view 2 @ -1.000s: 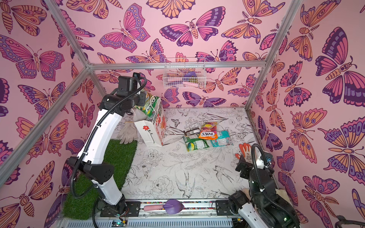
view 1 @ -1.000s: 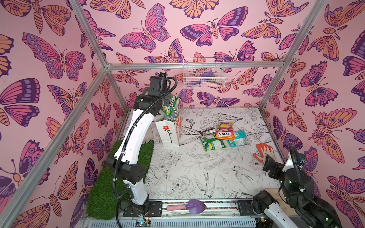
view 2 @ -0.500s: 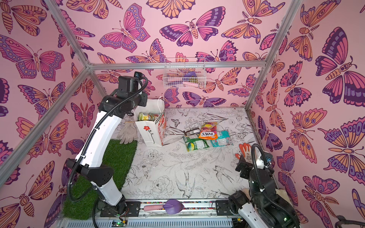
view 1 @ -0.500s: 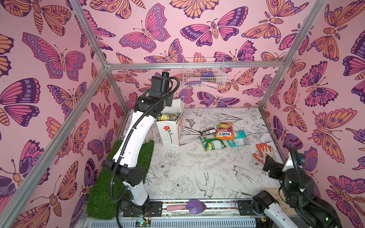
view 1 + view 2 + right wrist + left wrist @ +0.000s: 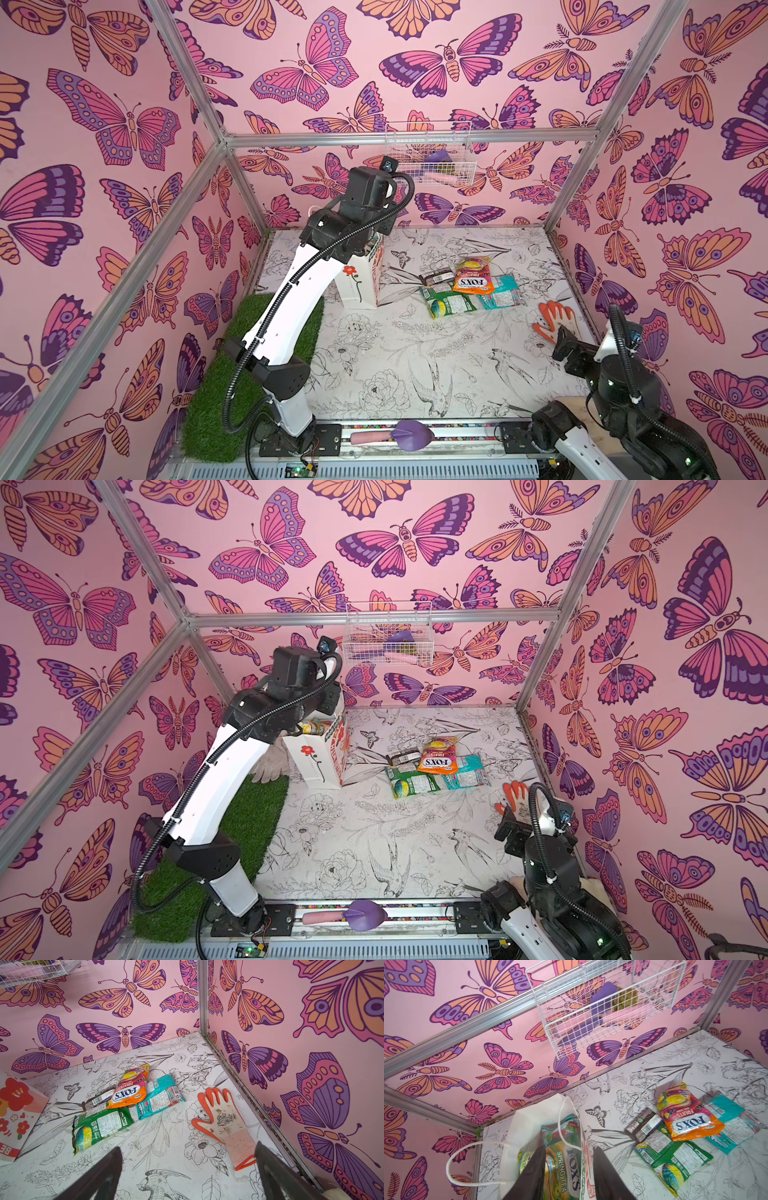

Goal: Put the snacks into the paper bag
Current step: 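Withdraw the left gripper from the bag back over the snack pile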

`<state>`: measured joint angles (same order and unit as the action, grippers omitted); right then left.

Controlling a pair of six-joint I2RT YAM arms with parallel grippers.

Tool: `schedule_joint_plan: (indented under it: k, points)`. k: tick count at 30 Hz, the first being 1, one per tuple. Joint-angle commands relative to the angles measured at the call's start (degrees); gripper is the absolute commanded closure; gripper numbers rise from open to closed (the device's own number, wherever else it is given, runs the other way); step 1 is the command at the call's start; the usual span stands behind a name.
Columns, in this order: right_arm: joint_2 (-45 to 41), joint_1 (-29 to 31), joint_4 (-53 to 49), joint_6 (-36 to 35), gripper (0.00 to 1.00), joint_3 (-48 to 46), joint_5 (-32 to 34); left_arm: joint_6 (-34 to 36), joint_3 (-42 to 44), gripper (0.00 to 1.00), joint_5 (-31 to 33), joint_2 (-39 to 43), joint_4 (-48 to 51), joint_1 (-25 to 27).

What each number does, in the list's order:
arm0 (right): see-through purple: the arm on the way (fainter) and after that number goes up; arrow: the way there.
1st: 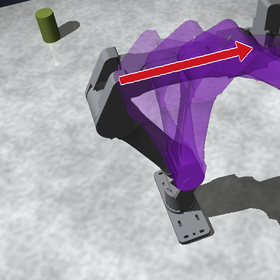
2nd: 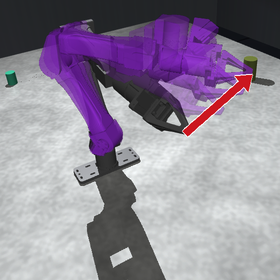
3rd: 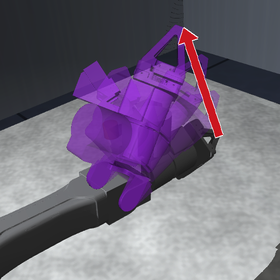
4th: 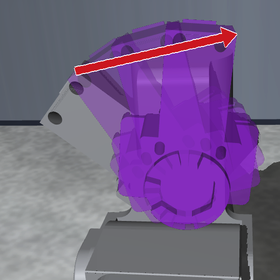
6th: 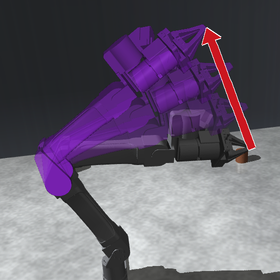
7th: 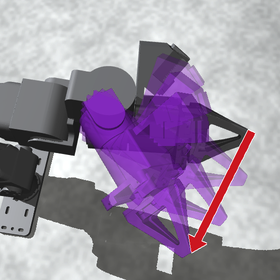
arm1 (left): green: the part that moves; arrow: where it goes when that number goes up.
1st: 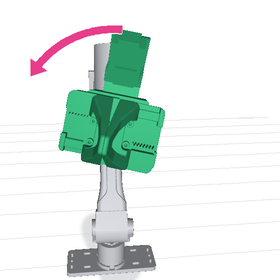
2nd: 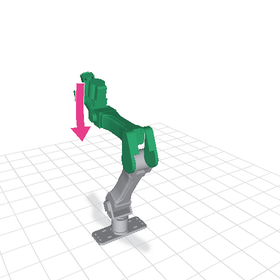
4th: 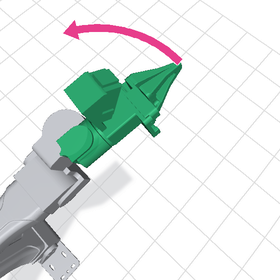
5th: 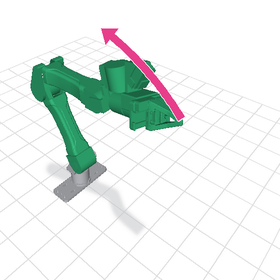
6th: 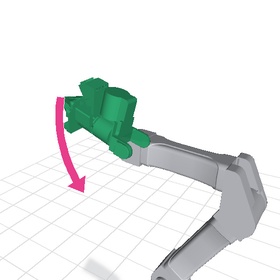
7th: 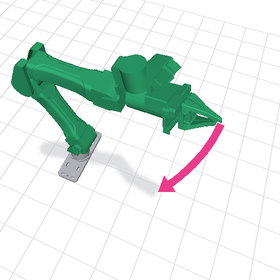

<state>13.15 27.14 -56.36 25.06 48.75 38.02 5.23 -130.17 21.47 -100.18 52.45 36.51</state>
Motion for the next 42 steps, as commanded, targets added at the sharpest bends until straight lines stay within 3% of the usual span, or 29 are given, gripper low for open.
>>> schedule_joint_plan:
  k: [1,8,15,27,42]
  points:
    - [0.3,-0.23,0.69,-0.71,0.0,-0.24,-0.14,1.7,-0.85,0.56,-2.55,-1.59,0.09,1.25]
    - [0.3,-0.24,0.31,-0.27,0.01,-0.14,0.65,4.43,0.07,0.42,-8.25,-4.3,1.72,4.6]
    - [0.47,-0.24,0.43,-0.36,0.01,-0.15,0.42,3.39,5.53,0.37,-13.93,-6.24,2.34,6.82]
    - [0.74,-0.23,0.18,-0.05,0.01,-0.09,1.09,0.63,11.31,0.35,-17.16,-12.25,1.31,10.49]
    - [0.83,-0.24,0.12,-0.02,0.01,-0.1,1.09,-1.67,26.26,0.35,-18.38,-11.67,-8.77,12.42]
